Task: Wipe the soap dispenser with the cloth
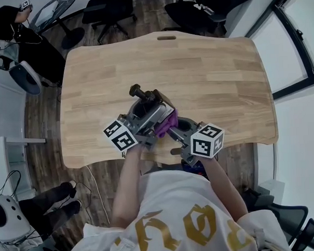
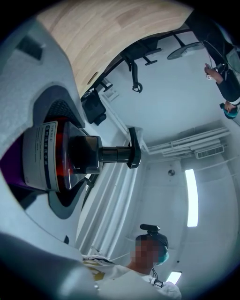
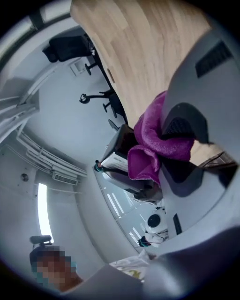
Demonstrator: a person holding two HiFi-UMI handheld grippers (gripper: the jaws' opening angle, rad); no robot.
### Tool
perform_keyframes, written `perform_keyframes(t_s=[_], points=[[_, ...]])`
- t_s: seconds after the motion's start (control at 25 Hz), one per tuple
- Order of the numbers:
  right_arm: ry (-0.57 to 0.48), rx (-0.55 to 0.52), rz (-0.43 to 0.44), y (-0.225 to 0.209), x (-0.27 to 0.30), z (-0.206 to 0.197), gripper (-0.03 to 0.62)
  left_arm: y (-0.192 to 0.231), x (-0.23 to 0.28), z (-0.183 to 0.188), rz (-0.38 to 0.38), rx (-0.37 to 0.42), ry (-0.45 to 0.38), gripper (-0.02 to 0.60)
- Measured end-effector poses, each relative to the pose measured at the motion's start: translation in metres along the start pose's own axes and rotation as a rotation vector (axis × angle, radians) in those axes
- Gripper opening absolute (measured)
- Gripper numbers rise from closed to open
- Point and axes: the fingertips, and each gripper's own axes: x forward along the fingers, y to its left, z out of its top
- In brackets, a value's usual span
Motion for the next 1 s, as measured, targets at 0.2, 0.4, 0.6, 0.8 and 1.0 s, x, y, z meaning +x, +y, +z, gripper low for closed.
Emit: perform_keyframes(t_s=[0.2,0.4,0.6,0.8,1.0], points=[[0.019,-0.068,0.001,-0.002,-0.004,0.001,0.057,0.003,-0.004,-0.004,0.008,-0.003,0.012,0.356],[-0.169,0.0,-0.076,-0.024,-0.027,0.041,0.057,-0.002,-0.002,-0.004,-0.013,-0.006,0.022,0.357],[-0.209,-0.006,-0.099,-0.025,-0.033,0.052,0.057,-0.006,0.001,-0.007,-0.025,-0.006,0.036,0.357],[-0.234,-0.015,-0.085,-0.022,-0.04,0.053,0.057,-0.003,0.0,-0.014,-0.008,0.027,0.075,0.357],[-0.244,-0.008,-0.028,-0.017,-0.039,0.054,0.057,0.011,-0.005,-0.018,0.033,0.031,0.089,0.356]])
